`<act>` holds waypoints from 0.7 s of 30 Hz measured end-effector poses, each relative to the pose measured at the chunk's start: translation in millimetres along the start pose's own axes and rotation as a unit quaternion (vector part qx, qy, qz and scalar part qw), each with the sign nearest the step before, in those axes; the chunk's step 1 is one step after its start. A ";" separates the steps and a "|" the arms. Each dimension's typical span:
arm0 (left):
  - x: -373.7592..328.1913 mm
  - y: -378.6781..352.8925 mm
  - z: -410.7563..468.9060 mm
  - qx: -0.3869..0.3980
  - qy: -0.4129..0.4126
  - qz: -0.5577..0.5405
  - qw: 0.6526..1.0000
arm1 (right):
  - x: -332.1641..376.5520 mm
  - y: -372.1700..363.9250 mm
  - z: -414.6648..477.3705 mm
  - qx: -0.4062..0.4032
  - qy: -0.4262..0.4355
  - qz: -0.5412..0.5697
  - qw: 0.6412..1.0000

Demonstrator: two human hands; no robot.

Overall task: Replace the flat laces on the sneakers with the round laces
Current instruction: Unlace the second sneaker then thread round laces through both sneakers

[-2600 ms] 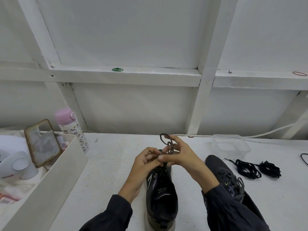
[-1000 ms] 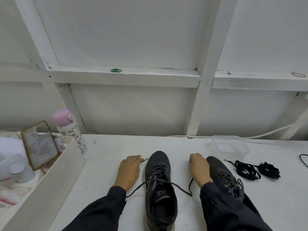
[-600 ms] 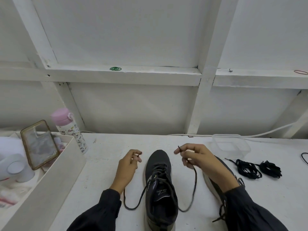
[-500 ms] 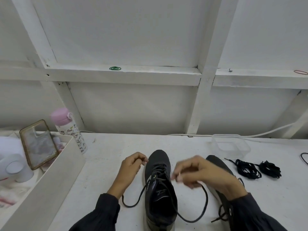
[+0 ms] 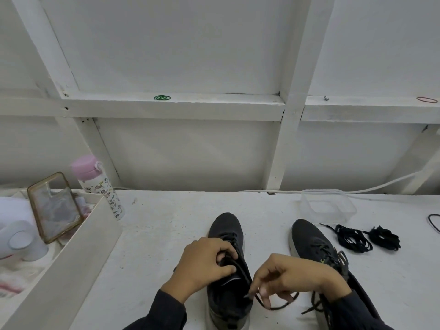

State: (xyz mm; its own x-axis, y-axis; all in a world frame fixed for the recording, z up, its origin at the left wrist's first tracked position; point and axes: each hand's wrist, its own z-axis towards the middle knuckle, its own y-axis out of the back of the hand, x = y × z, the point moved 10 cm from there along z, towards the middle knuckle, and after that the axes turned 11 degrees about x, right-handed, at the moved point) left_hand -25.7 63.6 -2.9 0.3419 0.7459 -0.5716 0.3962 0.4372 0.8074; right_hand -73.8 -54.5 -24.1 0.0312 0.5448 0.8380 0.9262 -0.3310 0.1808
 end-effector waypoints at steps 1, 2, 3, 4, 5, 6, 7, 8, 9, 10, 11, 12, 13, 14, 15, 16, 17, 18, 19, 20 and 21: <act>-1.8 0.7 0.7 -0.010 -0.002 0.015 1.000 | 0.8 2.2 -1.4 -0.011 0.004 0.002 1.000; -2.4 1.0 1.0 -0.018 -0.005 0.013 1.000 | 0.3 5.1 -2.8 -0.024 0.007 0.003 1.000; -2.5 1.3 0.9 -0.021 -0.008 -0.002 1.000 | 0.7 7.5 -4.7 -0.037 0.011 0.003 0.999; -1.4 1.5 0.3 -0.023 -0.010 -0.030 0.999 | 2.0 9.2 -6.4 -0.046 0.019 0.001 0.999; 0.0 2.4 -0.3 -0.025 -0.010 -0.065 0.997 | 3.7 9.6 -7.5 -0.050 0.030 0.001 0.998; 1.4 3.7 -1.1 -0.029 -0.009 -0.100 0.994 | 5.7 9.0 -8.5 -0.049 0.038 0.004 0.998; 2.3 5.6 -1.3 -0.036 -0.008 -0.131 0.991 | 7.6 7.4 -9.3 -0.044 0.044 0.010 0.998; 3.2 7.4 -0.9 -0.047 -0.005 -0.152 0.987 | 8.8 5.7 -9.4 -0.036 0.047 0.017 0.998; 4.1 8.8 0.5 -0.059 0.000 -0.162 0.985 | 10.1 4.2 -9.0 -0.031 0.052 0.021 0.998; 4.7 9.5 2.5 -0.070 0.008 -0.161 0.984 | 11.8 4.3 -8.3 -0.035 0.056 0.022 0.998; 5.4 9.7 4.5 -0.079 0.019 -0.155 0.985 | 11.9 7.5 -7.5 -0.054 0.058 0.023 0.997; 6.5 9.2 6.0 -0.088 0.033 -0.147 0.985 | 9.0 14.1 -6.5 -0.090 0.057 0.029 0.994; 8.6 8.0 6.9 -0.097 0.050 -0.140 0.984 | 4.4 23.1 -6.5 -0.138 0.054 0.044 0.988; 11.0 6.4 6.8 -0.105 0.065 -0.137 0.983 | -2.1 33.2 -7.6 -0.193 0.045 0.061 0.978; 12.8 4.5 5.8 -0.111 0.076 -0.138 0.981 | -9.9 42.5 -9.5 -0.248 0.034 0.071 0.966; 14.3 2.1 4.2 -0.116 0.083 -0.141 0.980 | -16.4 49.2 -12.3 -0.293 0.021 0.072 0.953; 14.4 -0.2 2.7 -0.117 0.086 -0.139 0.980 | -20.6 52.6 -14.2 -0.322 0.013 0.067 0.944; 13.5 -2.2 1.0 -0.115 0.084 -0.134 0.981 | -23.5 53.1 -14.1 -0.334 0.011 0.065 0.940; 12.6 -3.7 -0.3 -0.111 0.081 -0.131 0.982 | -24.1 51.4 -12.8 -0.334 0.017 0.067 0.940; 13.0 -5.0 -0.8 -0.104 0.077 -0.138 0.982 | -23.5 48.6 -10.9 -0.327 0.023 0.070 0.942; 15.1 -6.3 -0.4 -0.097 0.073 -0.159 0.980 | -22.1 45.7 -9.6 -0.322 0.027 0.070 0.944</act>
State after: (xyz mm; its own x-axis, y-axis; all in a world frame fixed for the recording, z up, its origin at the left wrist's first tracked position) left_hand -23.4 72.3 -16.6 0.0954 0.6147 -0.7830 0.2893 0.7355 0.6127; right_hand -35.8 -89.1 -29.4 0.1008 0.4269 0.8987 0.4939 -0.8056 0.3273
